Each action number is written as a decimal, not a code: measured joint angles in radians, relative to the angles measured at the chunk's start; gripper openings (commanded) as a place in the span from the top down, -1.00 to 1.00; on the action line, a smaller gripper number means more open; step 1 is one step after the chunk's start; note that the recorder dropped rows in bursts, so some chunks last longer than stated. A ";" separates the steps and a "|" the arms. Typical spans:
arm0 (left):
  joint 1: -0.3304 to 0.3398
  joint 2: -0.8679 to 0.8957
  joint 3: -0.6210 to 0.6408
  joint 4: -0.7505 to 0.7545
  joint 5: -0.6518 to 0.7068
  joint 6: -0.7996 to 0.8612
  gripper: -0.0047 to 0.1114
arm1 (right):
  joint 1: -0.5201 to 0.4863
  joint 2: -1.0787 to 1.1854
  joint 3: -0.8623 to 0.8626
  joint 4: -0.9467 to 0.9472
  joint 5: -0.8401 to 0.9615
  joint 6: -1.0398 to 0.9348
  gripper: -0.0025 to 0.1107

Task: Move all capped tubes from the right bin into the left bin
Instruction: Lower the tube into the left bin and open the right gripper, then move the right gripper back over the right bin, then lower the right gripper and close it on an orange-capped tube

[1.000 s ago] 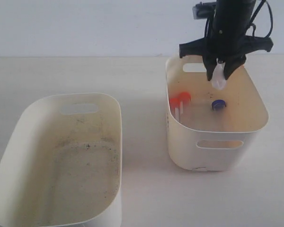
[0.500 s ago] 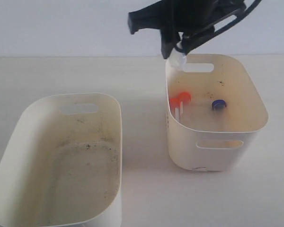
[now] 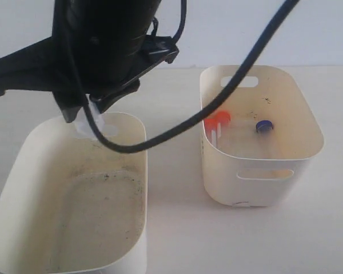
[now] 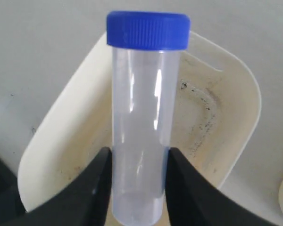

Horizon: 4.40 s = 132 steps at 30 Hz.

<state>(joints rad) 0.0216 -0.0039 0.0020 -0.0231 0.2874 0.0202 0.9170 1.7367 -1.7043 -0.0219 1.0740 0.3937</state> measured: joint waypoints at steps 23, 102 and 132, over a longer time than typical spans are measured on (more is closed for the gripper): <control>0.000 0.000 0.000 0.000 0.000 0.000 0.85 | 0.008 0.050 0.051 -0.053 -0.036 -0.026 -0.05; 0.000 0.000 0.000 0.000 0.000 0.000 0.85 | -0.650 0.236 0.223 0.022 -0.196 -0.105 0.29; 0.000 0.000 0.000 0.000 0.000 0.000 0.85 | -0.658 0.386 0.229 0.072 -0.253 -0.127 -0.09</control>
<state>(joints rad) 0.0216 -0.0039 0.0020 -0.0231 0.2874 0.0202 0.2592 2.1226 -1.4750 0.0496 0.8212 0.2667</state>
